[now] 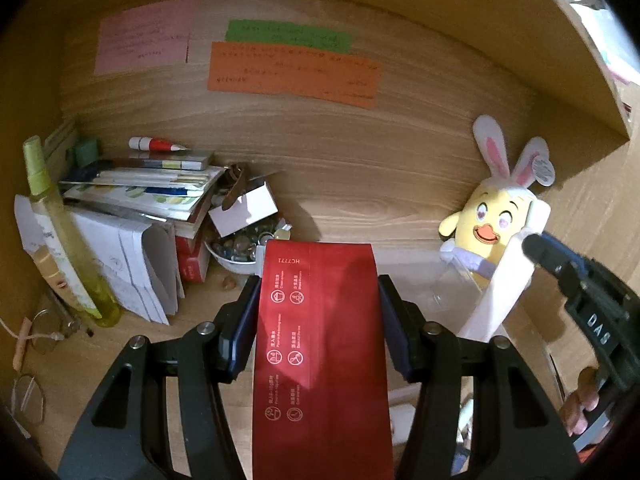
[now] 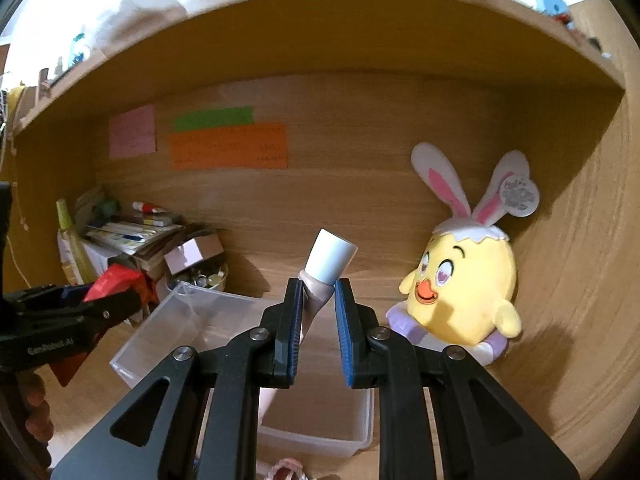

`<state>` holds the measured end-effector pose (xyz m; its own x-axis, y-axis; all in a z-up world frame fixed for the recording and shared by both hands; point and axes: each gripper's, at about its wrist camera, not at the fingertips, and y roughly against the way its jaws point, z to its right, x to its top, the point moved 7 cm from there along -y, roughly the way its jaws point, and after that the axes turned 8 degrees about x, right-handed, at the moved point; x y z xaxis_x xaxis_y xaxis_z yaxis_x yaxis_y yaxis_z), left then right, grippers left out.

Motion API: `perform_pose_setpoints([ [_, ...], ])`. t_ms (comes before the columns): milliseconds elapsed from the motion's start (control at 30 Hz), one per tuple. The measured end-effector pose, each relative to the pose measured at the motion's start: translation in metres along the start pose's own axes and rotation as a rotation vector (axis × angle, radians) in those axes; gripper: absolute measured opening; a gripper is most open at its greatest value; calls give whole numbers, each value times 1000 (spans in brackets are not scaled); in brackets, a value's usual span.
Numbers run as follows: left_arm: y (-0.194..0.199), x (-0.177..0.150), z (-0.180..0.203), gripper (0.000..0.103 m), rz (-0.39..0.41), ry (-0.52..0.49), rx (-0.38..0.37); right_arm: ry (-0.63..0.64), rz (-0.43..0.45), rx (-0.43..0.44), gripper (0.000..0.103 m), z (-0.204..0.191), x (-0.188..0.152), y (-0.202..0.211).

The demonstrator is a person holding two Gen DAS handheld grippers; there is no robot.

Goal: Organize objects
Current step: 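Carry the red sleeve and pink tube into the clear box and release both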

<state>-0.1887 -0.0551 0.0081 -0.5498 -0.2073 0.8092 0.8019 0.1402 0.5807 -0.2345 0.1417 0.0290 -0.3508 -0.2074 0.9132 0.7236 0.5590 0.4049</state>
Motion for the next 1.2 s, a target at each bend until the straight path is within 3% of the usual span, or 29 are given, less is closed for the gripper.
perform_pose_setpoints([
  [467,-67,-11,4,56,-113,3,45,-53,-166,80,15,8,-37,-59],
  [700,-85,-22,15,56,-150,-42,38,-68,-254,134,15,4,-56,-79],
  [833,-93,-28,18,56,-168,-66,58,-56,-289,143,15,0,-64,-86],
  [1200,-93,-39,26,56,-210,-79,24,-44,-359,146,15,-8,-77,-97],
])
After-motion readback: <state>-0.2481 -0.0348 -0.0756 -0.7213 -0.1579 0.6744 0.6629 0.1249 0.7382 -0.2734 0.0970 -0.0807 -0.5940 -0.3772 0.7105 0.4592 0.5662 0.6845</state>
